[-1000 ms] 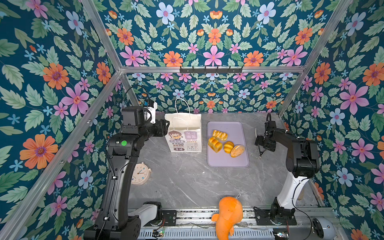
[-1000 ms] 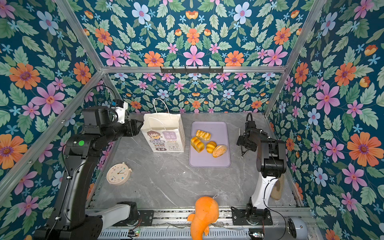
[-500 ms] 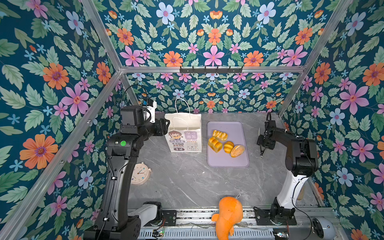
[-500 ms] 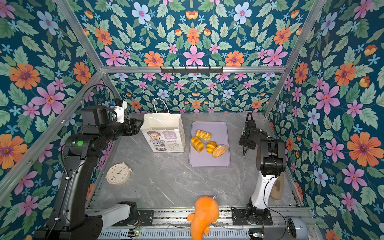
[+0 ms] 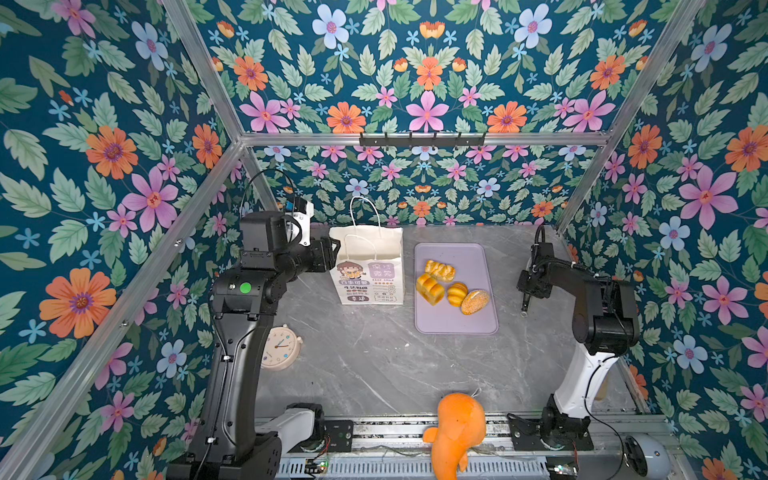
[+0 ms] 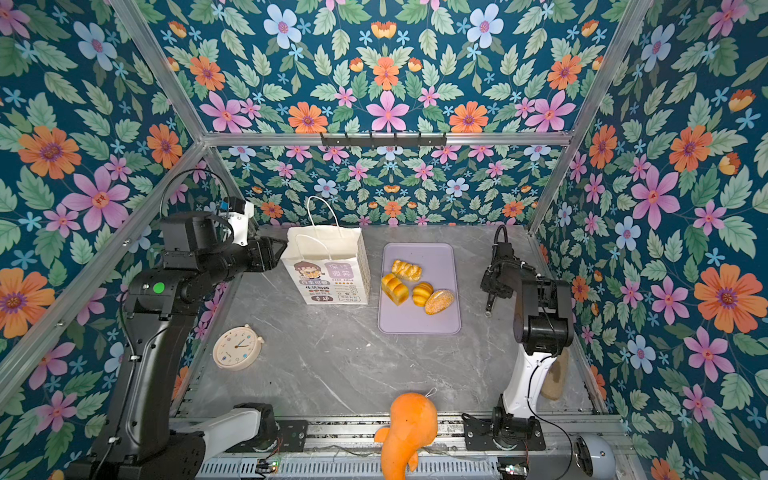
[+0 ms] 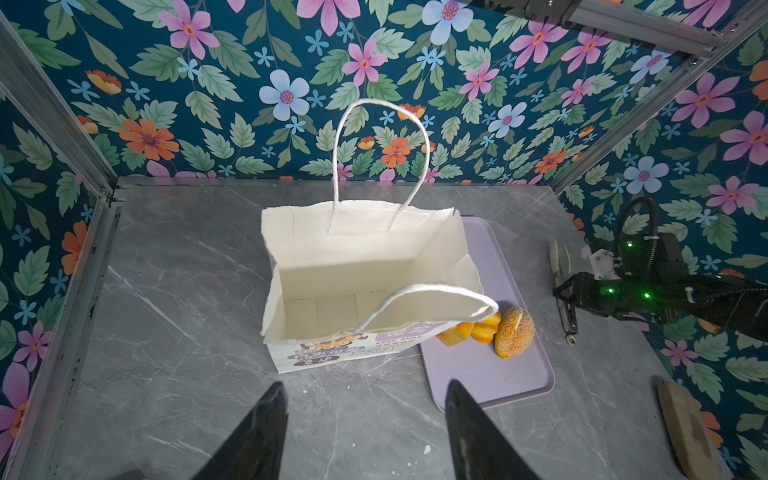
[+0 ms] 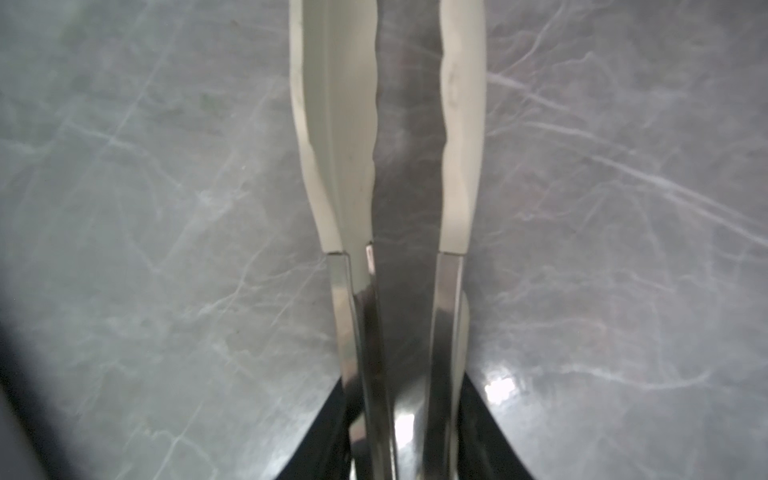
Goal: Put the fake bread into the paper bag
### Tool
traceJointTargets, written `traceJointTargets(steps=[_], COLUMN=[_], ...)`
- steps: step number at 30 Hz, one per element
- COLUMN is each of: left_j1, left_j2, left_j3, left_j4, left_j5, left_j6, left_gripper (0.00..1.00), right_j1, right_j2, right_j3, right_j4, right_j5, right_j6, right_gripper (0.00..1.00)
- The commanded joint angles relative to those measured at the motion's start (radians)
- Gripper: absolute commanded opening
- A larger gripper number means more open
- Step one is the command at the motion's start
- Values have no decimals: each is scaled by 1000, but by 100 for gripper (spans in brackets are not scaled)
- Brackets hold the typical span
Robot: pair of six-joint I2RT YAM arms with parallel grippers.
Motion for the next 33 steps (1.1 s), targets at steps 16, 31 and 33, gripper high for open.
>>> traceJointTargets(steps=[16, 31, 33], left_j1=[-15, -202, -250], left_j2=[-68, -161, -155], left_j3=[-53, -267, -273], left_j4=[142, 571, 581], left_j5=[122, 338, 341], left_j6=[3, 154, 213], left_gripper=[61, 55, 53], right_j1=[3, 235, 281], right_j2=[-232, -586, -611], right_j3=[-52, 110, 119], right_j4=[-105, -351, -367], right_j5=[-224, -628, -675], right_j6=[21, 25, 33], right_gripper=[24, 22, 21])
